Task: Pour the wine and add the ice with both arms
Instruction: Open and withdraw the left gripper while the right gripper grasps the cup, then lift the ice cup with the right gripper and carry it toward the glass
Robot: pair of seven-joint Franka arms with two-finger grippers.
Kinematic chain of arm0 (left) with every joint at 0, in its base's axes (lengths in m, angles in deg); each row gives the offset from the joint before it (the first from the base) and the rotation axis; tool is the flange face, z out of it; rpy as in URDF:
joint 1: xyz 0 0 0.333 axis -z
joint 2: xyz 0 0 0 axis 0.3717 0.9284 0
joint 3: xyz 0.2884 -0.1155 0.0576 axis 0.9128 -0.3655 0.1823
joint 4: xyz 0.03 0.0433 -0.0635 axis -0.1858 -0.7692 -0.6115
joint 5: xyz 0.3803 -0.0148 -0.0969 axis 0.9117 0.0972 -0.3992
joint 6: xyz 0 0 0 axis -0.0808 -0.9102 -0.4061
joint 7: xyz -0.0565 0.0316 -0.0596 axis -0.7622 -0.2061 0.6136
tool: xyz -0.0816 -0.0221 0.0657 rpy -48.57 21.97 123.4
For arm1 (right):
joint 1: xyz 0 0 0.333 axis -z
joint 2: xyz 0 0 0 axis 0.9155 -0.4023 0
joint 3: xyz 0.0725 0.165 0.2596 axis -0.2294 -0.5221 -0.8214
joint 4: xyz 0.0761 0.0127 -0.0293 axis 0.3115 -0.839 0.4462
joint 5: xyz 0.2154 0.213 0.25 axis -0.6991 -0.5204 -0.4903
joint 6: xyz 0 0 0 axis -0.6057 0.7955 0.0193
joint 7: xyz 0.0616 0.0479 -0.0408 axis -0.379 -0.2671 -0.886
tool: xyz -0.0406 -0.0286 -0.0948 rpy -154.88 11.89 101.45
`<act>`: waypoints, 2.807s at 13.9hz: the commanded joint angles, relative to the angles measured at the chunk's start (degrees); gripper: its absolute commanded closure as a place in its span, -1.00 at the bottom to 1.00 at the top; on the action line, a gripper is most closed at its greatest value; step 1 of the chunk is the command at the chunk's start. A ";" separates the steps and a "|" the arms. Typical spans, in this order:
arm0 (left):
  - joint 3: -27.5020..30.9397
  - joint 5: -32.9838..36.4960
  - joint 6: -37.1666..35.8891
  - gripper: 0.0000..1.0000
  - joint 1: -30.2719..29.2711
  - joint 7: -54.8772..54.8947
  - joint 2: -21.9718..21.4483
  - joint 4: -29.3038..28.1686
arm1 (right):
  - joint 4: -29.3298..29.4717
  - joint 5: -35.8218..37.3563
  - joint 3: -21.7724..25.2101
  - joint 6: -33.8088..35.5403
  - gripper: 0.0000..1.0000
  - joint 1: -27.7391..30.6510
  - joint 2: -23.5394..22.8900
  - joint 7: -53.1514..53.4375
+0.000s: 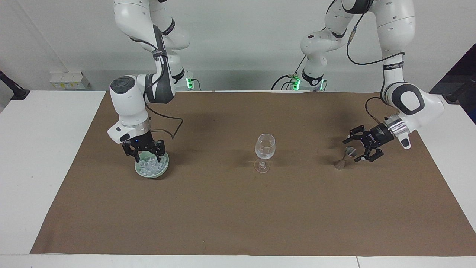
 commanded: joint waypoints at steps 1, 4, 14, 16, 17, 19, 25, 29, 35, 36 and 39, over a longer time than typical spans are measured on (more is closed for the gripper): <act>-0.03 7.57 -1.94 -1.00 -1.15 0.45 -2.07 2.60 | -0.44 0.62 -0.28 -1.08 -0.61 0.63 -0.24 -1.54; -0.03 14.60 -3.44 -1.00 -1.15 1.41 -2.69 7.35 | -1.40 0.62 -0.37 -0.99 -0.55 0.55 0.02 -1.89; -0.82 33.77 -0.46 -1.00 2.19 27.40 -6.55 13.25 | -2.02 0.45 -0.37 -0.91 -0.17 0.55 -0.15 -3.56; -0.82 38.51 -0.46 -1.00 2.71 36.43 -7.34 13.25 | -2.02 0.45 -0.37 -0.91 -0.02 0.55 -0.15 -3.56; -0.82 39.84 -0.37 -1.00 3.15 41.18 -7.96 13.08 | -2.02 0.36 -0.37 -0.91 -0.02 0.55 -0.15 -3.56; -0.82 43.69 -0.45 -1.00 5.08 45.08 -9.27 12.73 | -2.46 0.36 -0.37 -0.99 0.07 0.55 -0.07 -3.65; -0.82 52.14 -2.29 -1.00 12.28 52.11 -13.05 12.29 | -3.34 -0.34 -0.46 -1.17 0.18 0.55 0.20 -4.35; -0.91 52.15 -6.33 -1.00 14.58 53.18 -15.60 14.21 | -2.91 -0.52 -0.46 -1.34 1.00 0.55 -0.06 -4.53; -1.52 52.06 -17.75 -1.00 15.73 53.09 -15.96 22.64 | -0.36 -1.22 -0.64 0.67 1.00 -0.50 3.09 -1.91; -1.52 52.15 -19.86 -1.00 15.81 53.18 -15.96 24.14 | 0.34 -1.66 -0.72 3.90 1.00 -0.68 4.66 -1.20; -1.61 52.33 -24.35 -1.00 15.81 53.18 -15.96 27.22 | 5.08 -3.76 -0.99 12.00 1.00 -1.73 6.08 -0.49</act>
